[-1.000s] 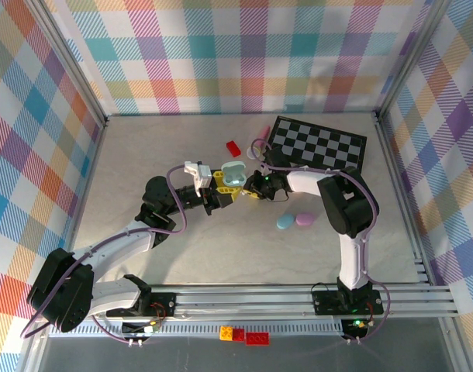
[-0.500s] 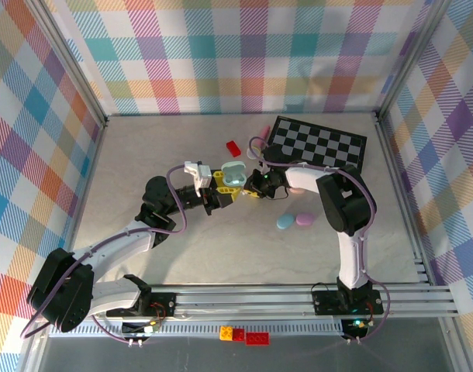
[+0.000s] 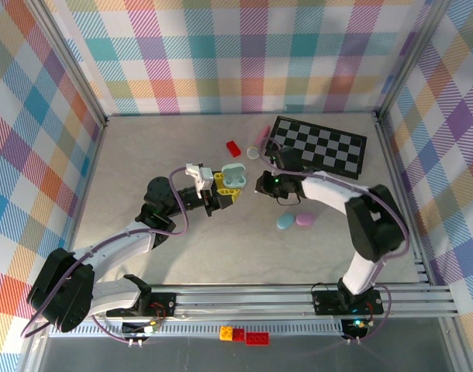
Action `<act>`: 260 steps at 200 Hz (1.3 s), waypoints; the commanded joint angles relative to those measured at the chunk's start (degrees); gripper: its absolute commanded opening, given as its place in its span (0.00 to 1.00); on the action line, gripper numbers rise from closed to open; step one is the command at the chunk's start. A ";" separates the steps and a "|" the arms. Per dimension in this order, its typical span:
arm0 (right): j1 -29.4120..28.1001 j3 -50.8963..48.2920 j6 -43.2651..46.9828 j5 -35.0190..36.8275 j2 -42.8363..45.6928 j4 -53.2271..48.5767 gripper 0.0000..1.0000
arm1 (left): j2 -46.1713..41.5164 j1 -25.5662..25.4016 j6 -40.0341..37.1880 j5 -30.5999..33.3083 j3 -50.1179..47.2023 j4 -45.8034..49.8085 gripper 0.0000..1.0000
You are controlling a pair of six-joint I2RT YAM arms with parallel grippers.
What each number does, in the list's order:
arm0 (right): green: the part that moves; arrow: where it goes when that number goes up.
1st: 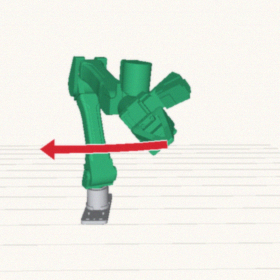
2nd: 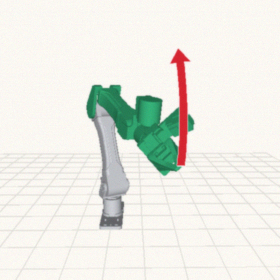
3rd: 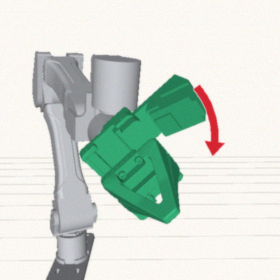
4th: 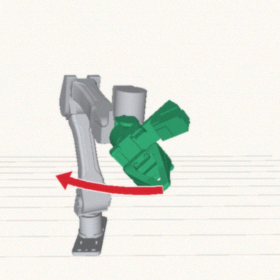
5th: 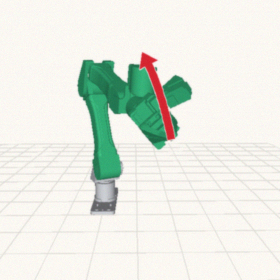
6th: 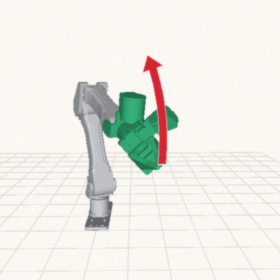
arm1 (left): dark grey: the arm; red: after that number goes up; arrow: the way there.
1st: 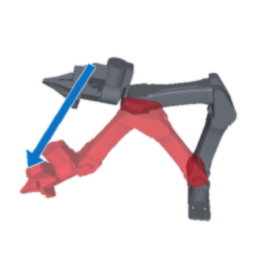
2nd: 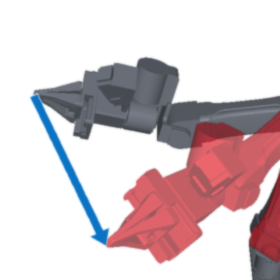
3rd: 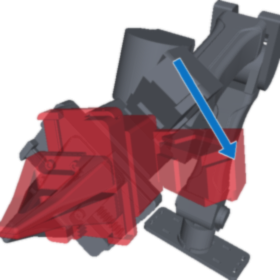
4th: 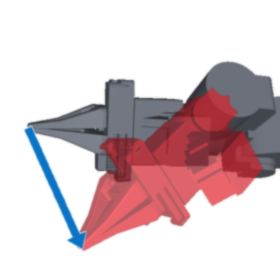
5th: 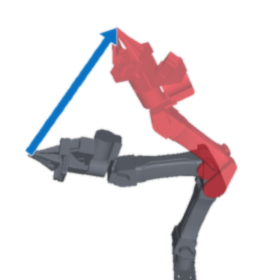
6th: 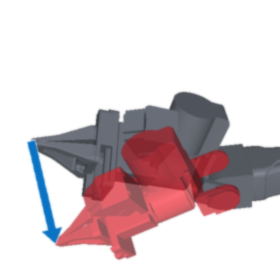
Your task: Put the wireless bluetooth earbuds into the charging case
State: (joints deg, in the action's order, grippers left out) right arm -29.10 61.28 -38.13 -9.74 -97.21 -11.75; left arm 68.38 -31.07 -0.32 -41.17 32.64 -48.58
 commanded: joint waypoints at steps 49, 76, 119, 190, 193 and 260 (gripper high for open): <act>-2.11 -2.82 16.81 9.45 23.11 -9.52 0.19 | 2.77 1.71 -3.12 1.14 -0.67 -1.43 0.35; -3.87 -0.29 22.14 11.19 28.53 -14.08 0.19 | 4.55 1.89 -4.35 0.77 0.08 -1.32 0.35; -9.00 7.01 27.85 14.25 31.01 -20.72 0.18 | 6.97 1.89 -6.48 0.60 0.98 -1.32 0.35; -17.31 16.48 32.11 20.55 25.26 -24.44 0.18 | 7.57 1.89 -10.05 -1.75 0.86 -0.28 0.35; -17.52 16.87 32.27 20.75 25.01 -24.60 0.18 | 7.49 1.89 -10.32 -1.87 0.97 0.12 0.35; -19.67 20.37 34.41 19.78 20.29 -25.60 0.18 | 6.62 1.89 -10.89 -1.60 1.28 2.52 0.35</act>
State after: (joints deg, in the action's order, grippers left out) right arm -48.14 79.48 -5.50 10.04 -75.90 -36.03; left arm 76.29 -29.69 -10.15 -41.52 32.49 -46.13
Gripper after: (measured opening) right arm 0.182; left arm 0.365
